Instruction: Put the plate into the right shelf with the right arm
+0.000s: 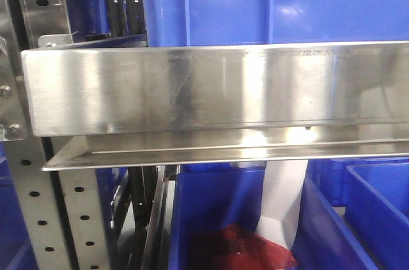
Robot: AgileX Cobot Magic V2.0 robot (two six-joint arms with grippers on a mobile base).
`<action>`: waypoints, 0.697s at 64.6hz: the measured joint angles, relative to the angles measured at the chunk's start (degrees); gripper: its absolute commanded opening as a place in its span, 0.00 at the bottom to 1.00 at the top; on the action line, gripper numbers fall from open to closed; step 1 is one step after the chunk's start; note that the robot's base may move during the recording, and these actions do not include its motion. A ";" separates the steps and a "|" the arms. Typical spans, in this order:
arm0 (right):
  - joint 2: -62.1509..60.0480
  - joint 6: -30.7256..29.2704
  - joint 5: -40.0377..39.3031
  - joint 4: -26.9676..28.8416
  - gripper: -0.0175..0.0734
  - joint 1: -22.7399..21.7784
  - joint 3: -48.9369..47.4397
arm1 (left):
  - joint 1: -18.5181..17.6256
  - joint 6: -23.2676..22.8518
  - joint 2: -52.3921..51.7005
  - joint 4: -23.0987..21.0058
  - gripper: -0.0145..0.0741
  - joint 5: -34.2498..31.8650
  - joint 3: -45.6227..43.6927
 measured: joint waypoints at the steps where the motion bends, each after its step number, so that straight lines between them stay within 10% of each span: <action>1: 0.00 0.37 -0.27 0.00 0.25 0.01 0.25 | 0.00 0.00 0.00 0.00 0.11 0.00 0.00; 45: -4.76 2.00 -13.21 -5.12 0.25 -0.03 9.67 | 0.00 0.00 0.00 0.00 0.11 0.00 0.00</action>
